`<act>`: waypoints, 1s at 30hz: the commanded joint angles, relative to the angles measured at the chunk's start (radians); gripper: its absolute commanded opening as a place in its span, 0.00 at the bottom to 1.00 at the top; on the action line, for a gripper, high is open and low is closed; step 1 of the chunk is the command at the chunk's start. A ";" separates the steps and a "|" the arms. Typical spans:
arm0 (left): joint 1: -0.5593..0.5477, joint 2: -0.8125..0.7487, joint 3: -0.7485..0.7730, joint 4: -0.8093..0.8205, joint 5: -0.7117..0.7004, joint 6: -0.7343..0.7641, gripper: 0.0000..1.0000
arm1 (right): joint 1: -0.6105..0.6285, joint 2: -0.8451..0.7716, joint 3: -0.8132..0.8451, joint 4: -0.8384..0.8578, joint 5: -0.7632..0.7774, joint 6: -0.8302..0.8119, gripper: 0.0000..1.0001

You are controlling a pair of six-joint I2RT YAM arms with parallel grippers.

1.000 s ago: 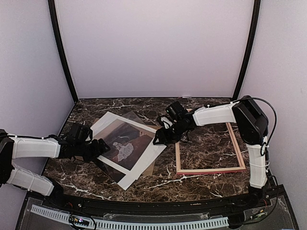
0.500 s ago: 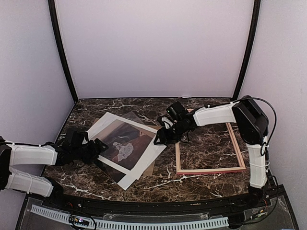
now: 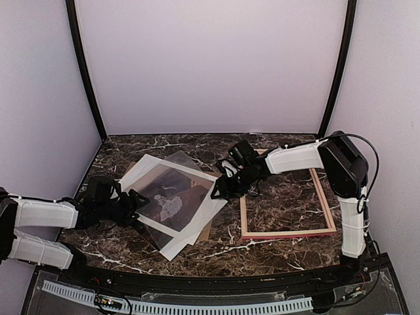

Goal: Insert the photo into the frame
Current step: Pick up the glass panel from the mat board.

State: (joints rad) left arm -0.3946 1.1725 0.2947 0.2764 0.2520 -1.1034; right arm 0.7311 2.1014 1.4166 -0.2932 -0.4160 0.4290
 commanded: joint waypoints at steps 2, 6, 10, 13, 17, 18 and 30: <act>0.005 -0.006 -0.004 0.075 0.071 -0.010 0.82 | 0.019 -0.036 0.009 -0.001 -0.058 -0.009 0.54; 0.009 -0.014 -0.008 0.099 0.071 -0.004 0.82 | 0.019 -0.038 0.020 -0.010 -0.060 -0.016 0.55; 0.013 -0.032 -0.010 0.119 0.068 0.004 0.83 | 0.019 -0.030 0.023 -0.017 -0.053 -0.023 0.55; 0.022 -0.046 -0.007 0.131 0.068 0.016 0.85 | 0.019 -0.024 0.017 -0.020 -0.049 -0.027 0.55; 0.038 -0.060 -0.005 0.146 0.077 0.021 0.87 | 0.019 -0.018 0.009 -0.026 -0.033 -0.035 0.55; 0.043 -0.062 -0.005 0.149 0.078 0.020 0.88 | 0.018 -0.017 0.007 -0.030 -0.026 -0.039 0.55; 0.085 -0.071 -0.003 0.198 0.107 0.010 0.94 | 0.020 -0.004 -0.019 -0.033 0.016 -0.057 0.55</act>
State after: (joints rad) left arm -0.3183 1.1248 0.2924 0.4026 0.3202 -1.0924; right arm 0.7345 2.0998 1.4170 -0.3153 -0.4263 0.3935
